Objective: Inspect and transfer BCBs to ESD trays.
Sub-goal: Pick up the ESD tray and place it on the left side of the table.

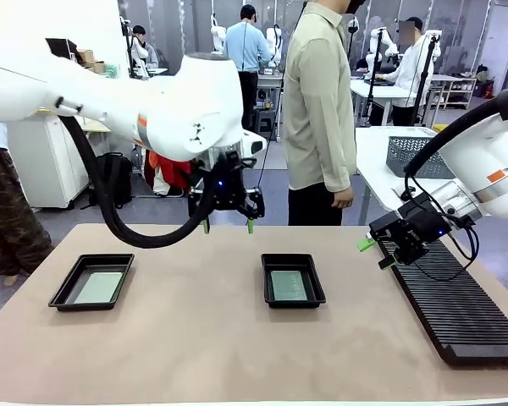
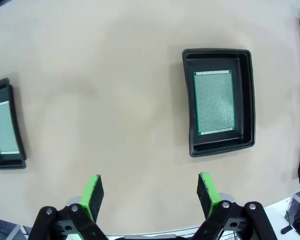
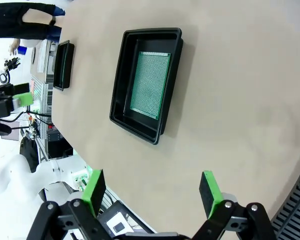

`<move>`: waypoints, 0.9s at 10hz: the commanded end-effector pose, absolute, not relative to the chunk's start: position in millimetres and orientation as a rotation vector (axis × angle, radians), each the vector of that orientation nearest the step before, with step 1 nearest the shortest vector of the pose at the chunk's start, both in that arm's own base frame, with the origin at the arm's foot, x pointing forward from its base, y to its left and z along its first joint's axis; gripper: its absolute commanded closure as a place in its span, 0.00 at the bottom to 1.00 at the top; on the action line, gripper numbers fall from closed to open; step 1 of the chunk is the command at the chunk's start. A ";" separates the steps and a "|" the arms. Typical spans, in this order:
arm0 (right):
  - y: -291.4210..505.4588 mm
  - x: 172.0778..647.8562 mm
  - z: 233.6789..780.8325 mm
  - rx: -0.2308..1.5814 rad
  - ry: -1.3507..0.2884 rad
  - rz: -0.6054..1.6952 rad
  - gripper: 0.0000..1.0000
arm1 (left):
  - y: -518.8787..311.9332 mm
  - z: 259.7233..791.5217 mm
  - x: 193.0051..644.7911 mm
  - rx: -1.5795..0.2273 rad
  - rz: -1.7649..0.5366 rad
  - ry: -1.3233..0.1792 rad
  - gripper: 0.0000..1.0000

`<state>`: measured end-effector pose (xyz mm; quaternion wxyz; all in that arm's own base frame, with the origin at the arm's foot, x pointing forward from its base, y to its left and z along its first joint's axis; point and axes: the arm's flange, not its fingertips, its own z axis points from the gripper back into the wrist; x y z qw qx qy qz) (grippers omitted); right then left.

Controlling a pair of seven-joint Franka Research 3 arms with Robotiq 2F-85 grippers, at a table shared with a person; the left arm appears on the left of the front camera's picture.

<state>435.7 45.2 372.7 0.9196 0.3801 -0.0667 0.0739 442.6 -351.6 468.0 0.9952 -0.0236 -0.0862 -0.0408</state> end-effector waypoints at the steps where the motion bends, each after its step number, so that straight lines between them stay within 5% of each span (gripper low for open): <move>1: 45.6 435.6 373.1 0.782 -0.134 0.145 0.00 | -370.5 454.2 452.3 -0.034 -0.066 -0.183 0.00; 9: 45.6 435.6 373.1 0.782 -0.134 0.145 0.00 | -417.7 381.4 484.7 -0.045 -0.070 -0.150 0.00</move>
